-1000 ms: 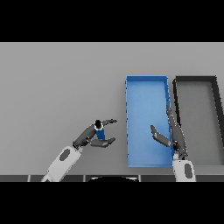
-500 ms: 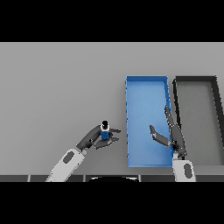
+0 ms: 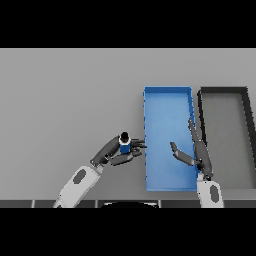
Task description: Pick up the blue pipe and place it into the blue bin.
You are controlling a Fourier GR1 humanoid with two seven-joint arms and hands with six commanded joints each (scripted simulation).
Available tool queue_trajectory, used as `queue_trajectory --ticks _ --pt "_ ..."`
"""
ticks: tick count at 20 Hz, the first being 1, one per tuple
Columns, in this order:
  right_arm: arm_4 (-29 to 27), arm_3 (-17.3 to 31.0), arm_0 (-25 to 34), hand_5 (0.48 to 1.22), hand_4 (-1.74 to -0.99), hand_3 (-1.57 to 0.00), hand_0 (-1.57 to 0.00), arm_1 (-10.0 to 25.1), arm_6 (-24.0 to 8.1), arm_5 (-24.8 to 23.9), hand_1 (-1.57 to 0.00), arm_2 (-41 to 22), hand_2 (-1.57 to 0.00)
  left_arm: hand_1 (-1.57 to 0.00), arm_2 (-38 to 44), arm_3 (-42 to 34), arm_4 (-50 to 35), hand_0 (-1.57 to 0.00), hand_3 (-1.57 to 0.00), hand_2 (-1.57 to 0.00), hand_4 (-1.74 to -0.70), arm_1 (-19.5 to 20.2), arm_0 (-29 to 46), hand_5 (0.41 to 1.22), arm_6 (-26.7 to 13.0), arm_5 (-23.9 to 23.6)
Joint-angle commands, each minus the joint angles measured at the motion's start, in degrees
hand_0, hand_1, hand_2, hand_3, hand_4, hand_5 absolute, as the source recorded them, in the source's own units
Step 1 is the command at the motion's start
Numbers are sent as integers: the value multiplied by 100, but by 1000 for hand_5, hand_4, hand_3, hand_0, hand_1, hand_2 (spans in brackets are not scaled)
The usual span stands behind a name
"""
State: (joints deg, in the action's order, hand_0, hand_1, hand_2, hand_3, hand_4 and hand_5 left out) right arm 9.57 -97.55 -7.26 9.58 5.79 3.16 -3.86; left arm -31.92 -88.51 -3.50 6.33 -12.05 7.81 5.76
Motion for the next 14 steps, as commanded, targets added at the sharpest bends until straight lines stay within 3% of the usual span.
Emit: queue_trajectory --ticks 1,7,11,14 --pt "46 -30 4 643 -1184 1 1 -29 -5 -36 1 -29 1 -1556 -6 -82 -3 -1554 -1558 -1558 -1465 -14 -72 1215 -32 39" --pt "1 3 13 643 -1151 1 1 75 132 -27 1 76 1 -1567 -87 -365 100 -1566 -1568 -1568 -1467 -81 -158 1220 -495 146" --pt "39 -146 -126 643 -1138 1 1 36 -30 -112 1 71 1 -1569 -46 -351 128 -1569 -1570 -1570 -1466 -80 -131 1220 -481 261" --pt "48 -272 -196 642 -1191 1 1 15 -65 -115 1 36 1 -1570 16 -306 199 -1570 -1570 -1570 -1466 -94 -130 1220 -457 277"
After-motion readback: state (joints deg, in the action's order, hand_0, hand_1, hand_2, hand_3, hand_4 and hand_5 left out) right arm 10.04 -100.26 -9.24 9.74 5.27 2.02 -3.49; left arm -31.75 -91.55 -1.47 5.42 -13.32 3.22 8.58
